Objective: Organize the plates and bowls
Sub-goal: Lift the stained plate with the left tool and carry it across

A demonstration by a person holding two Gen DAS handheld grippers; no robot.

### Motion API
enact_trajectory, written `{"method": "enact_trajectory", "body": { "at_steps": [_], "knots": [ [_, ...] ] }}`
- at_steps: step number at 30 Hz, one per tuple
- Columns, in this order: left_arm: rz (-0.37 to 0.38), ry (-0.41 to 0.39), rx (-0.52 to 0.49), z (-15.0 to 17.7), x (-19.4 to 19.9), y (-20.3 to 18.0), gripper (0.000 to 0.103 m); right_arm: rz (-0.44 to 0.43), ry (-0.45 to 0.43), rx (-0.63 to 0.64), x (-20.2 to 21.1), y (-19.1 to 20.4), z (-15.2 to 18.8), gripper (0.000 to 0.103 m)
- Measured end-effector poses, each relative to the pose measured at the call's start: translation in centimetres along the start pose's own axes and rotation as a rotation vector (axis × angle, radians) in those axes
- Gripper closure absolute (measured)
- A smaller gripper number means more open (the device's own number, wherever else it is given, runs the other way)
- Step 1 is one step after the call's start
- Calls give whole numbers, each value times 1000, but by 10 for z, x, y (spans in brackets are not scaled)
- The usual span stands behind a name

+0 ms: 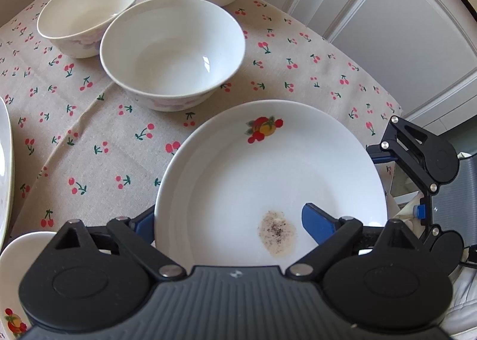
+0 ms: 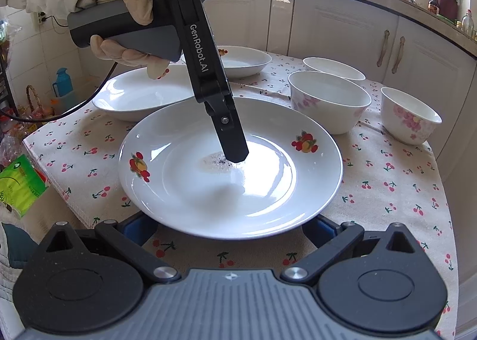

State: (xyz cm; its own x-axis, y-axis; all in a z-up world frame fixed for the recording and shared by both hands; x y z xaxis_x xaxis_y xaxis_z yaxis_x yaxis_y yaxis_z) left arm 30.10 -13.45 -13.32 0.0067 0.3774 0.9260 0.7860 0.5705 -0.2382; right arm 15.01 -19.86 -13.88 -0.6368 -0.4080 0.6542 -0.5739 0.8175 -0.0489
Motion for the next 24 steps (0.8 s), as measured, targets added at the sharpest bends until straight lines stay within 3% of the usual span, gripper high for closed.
{"method": "enact_trajectory", "body": {
  "at_steps": [11,24],
  "knots": [
    [-1,-29,-5,-4,16,-4,8,2,2,-8,4,-2,-3,0],
    [-34,-117,35,6,59,3,8,-28,-34,31,9,3,-31,0]
  ]
}}
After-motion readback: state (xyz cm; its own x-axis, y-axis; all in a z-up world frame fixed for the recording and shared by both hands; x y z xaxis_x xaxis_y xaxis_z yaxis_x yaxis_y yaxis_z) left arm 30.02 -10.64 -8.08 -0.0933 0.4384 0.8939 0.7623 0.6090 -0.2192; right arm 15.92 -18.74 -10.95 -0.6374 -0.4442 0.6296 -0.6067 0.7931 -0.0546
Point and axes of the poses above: each gripper's, at about its wrist camera, not at the fingertips, and x roughly against the way its jaws point, y to its left, z to its underside, the point moved 6 cm from there along -x, roughly the way its jaws point, and after that the axes turned 1 degree about x, right-handed, at the moved point
